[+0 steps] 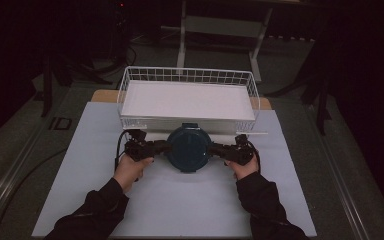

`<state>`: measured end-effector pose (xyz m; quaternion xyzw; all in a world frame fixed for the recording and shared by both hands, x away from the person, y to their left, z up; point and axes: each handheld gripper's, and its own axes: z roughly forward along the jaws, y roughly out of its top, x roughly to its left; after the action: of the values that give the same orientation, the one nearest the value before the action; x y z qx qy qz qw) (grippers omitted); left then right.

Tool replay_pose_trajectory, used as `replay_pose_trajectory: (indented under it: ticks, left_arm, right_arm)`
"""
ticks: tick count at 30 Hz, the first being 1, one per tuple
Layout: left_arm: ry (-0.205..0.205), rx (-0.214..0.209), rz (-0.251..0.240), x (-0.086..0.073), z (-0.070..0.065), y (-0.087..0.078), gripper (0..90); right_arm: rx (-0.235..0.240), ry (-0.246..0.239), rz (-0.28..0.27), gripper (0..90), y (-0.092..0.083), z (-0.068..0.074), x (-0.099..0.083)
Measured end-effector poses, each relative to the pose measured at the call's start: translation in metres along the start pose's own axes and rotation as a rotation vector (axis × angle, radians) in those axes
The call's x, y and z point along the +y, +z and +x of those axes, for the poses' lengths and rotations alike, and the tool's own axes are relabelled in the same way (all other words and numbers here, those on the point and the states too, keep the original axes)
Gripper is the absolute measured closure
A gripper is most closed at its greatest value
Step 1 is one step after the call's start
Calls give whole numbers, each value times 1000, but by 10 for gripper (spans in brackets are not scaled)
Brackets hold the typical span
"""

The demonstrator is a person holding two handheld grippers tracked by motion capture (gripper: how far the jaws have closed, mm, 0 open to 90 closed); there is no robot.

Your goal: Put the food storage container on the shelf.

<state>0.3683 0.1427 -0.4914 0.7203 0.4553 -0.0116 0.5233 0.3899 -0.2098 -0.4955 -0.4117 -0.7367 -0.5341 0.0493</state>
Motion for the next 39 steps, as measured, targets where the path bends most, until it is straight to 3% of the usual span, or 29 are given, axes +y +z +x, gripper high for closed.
replay_pose_trajectory:
  ticks: [4, 9, 13, 21, 24, 26, 29, 33, 39]
  left_arm:
    - [6, 2, -10, 2, 6, 1, 549]
    - [-19, -1, -38, 0, 13, 7, 545]
    - [-39, -11, -33, -2, 15, 11, 543]
    - [-71, -25, -38, -1, 20, 12, 543]
    - [-93, -30, -48, -2, 22, 13, 542]
    - [-111, -30, -51, -3, 27, 16, 527]
    - [-102, -13, -63, -3, 26, 18, 516]
    - [-83, 16, -78, 0, 28, 19, 518]
    - [-45, 69, -102, 1, 26, 21, 444]
  right_arm:
    - [-6, -5, -3, 558, 3, -1, 3]
    - [-29, 0, 5, 558, 7, -3, 8]
    - [-34, -1, 5, 557, 8, -6, 7]
    - [-20, 13, -7, 553, 11, -11, 7]
    - [-8, 44, 1, 547, 13, -15, 7]
    - [-42, 32, -5, 522, 14, -14, 6]
    - [-94, 11, -8, 532, 16, -10, 10]
    - [-103, 36, -18, 528, 16, -10, 12]
    - [-129, 20, -45, 494, 18, -10, 11]
